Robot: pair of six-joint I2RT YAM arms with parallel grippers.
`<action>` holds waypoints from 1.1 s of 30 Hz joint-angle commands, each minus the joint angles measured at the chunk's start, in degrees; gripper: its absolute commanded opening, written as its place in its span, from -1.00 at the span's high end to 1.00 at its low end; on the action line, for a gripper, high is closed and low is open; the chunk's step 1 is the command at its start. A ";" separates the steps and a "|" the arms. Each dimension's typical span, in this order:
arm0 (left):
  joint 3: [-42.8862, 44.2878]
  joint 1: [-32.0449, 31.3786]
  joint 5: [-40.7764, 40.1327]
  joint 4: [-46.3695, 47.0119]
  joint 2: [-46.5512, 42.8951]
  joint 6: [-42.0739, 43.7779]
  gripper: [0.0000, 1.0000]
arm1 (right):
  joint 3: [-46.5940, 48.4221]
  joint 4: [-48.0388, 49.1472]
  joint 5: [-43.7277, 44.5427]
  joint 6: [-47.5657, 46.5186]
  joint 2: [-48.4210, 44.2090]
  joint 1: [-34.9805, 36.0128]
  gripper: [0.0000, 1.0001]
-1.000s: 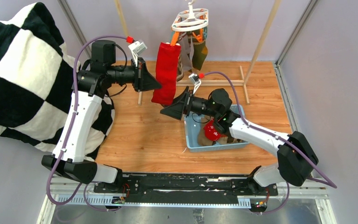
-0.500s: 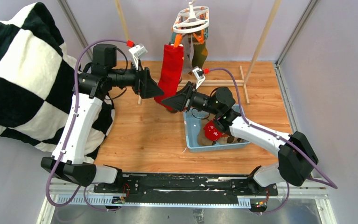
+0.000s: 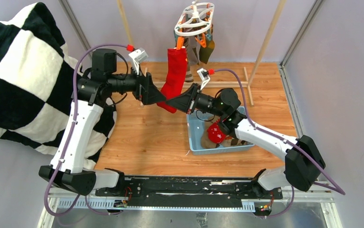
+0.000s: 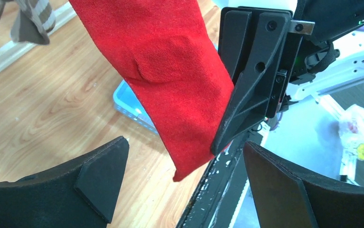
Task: Remove the socks clipped to the hanger
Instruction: Remove the sock from the hanger.
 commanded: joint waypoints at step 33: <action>-7.87 -0.37 5.57 24.53 -0.66 -23.35 1.00 | 22.26 -33.11 11.29 -17.31 -4.66 -6.00 -0.70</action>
